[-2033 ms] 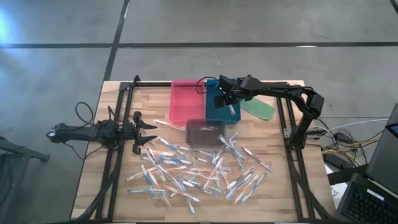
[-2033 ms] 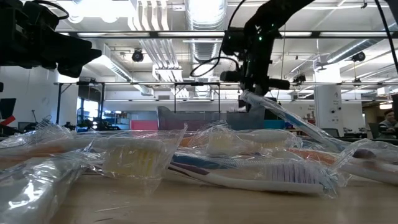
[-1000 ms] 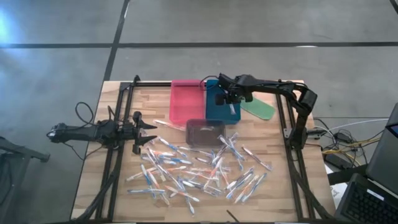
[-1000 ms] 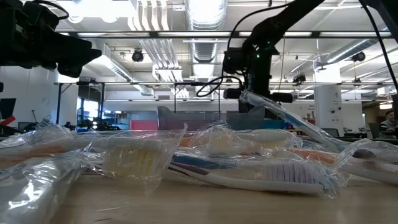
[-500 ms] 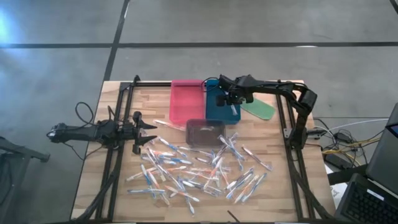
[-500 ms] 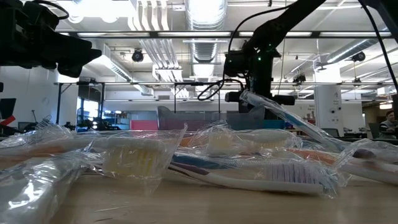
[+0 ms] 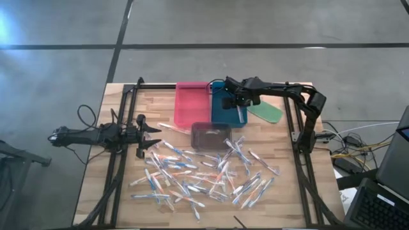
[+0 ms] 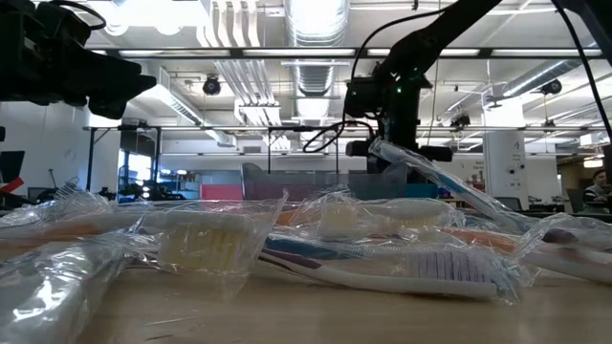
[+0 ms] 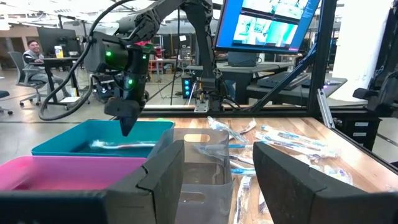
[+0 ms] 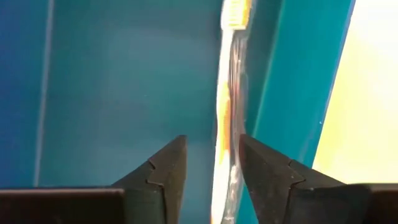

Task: Pick & Place Toothbrushes
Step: Put the blue toothbrush into the transparent gray bin

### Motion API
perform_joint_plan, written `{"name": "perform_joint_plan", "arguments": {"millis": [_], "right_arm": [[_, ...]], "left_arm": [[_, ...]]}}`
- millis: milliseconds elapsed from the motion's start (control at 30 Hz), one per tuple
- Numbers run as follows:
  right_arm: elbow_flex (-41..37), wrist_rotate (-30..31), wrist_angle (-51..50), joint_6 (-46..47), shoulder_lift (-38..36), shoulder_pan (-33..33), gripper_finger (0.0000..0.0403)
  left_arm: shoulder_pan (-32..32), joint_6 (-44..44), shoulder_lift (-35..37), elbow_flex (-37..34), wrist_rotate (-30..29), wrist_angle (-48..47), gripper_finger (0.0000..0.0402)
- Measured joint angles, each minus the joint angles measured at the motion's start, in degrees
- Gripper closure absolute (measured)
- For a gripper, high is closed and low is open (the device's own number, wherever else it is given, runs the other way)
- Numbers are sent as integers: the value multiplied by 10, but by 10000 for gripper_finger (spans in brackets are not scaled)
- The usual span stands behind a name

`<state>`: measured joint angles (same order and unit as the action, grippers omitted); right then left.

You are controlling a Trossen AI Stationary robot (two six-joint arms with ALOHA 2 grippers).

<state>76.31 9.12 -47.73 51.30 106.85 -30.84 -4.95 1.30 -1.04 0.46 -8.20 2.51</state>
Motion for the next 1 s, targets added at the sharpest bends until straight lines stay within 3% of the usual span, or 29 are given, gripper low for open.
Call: {"name": "perform_joint_plan", "arguments": {"millis": [433, 1000], "right_arm": [[64, -1, 0, -118, -47, 3, 232], [112, 1, -27, -223, -167, 130, 329]], "left_arm": [[0, 0, 0, 0, 0, 0, 204], [0, 0, 0, 0, 0, 0, 204]]}}
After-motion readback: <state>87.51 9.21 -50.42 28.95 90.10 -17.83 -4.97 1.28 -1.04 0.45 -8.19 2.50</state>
